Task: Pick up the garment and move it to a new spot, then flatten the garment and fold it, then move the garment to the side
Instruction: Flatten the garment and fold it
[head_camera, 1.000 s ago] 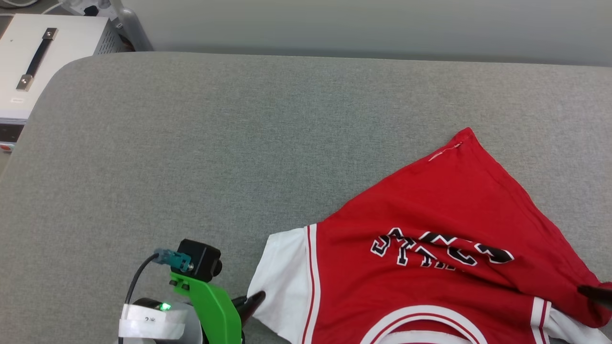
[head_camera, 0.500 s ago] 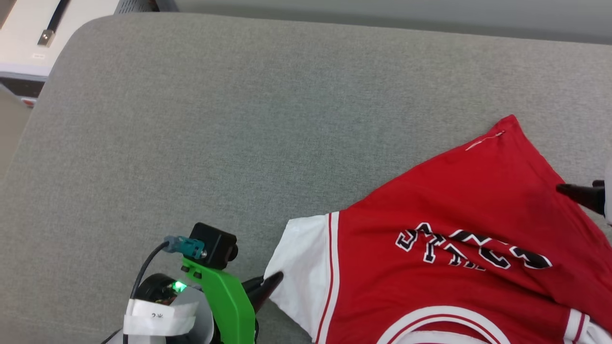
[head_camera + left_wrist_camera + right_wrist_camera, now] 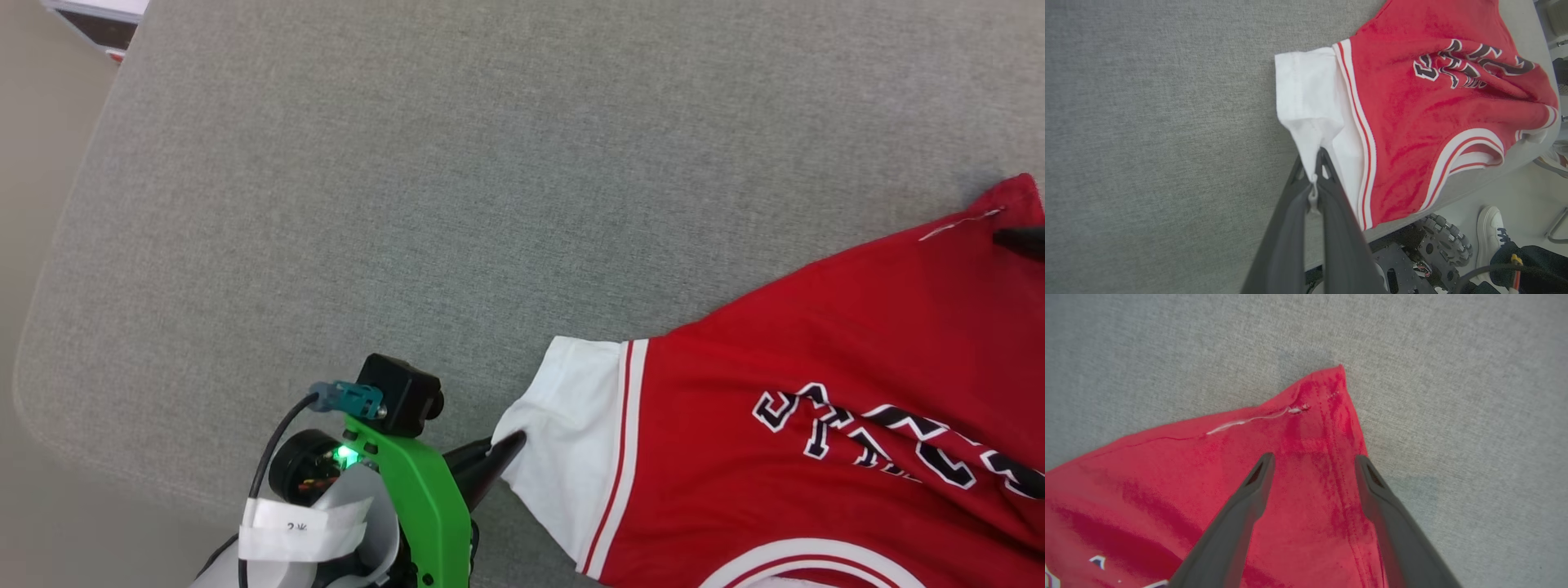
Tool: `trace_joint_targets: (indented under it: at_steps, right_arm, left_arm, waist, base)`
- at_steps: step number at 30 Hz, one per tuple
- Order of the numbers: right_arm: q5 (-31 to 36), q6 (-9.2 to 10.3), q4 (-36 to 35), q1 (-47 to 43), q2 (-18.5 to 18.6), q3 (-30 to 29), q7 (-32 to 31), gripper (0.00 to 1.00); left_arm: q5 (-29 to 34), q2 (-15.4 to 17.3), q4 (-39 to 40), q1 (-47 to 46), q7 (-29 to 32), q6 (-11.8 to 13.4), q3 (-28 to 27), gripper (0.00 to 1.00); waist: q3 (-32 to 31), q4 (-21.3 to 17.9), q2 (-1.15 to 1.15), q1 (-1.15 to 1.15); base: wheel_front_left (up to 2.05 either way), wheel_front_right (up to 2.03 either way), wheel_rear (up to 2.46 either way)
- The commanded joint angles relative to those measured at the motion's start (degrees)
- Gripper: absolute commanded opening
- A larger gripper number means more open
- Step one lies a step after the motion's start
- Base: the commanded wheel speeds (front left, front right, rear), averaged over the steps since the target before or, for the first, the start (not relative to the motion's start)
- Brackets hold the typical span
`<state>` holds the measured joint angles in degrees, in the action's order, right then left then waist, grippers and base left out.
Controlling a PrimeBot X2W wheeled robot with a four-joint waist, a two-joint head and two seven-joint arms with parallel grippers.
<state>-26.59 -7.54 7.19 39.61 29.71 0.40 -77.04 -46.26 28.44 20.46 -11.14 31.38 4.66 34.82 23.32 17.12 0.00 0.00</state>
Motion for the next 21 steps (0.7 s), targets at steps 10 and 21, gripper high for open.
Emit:
trace_joint_targets:
  at_steps: [10, 21]
  right_arm:
    - [1.4, 0.05, 5.5, 1.1, 2.0, 3.4, 0.8, 1.0]
    - [-0.5, 0.05, 5.9, -1.9, 2.4, 6.0, 1.8, 0.0]
  left_arm:
    - [0.6, -1.8, -1.7, -2.4, -1.3, -1.4, 0.7, 0.0]
    - [0.8, -1.7, -2.9, -2.8, -1.8, -1.2, 0.6, 0.0]
  waist:
    - [4.0, 4.1, 0.0, 0.0]
    - [2.8, 3.8, 0.0, 0.0]
  base:
    - [0.0, 0.0, 0.0]
    - [0.0, 0.0, 0.0]
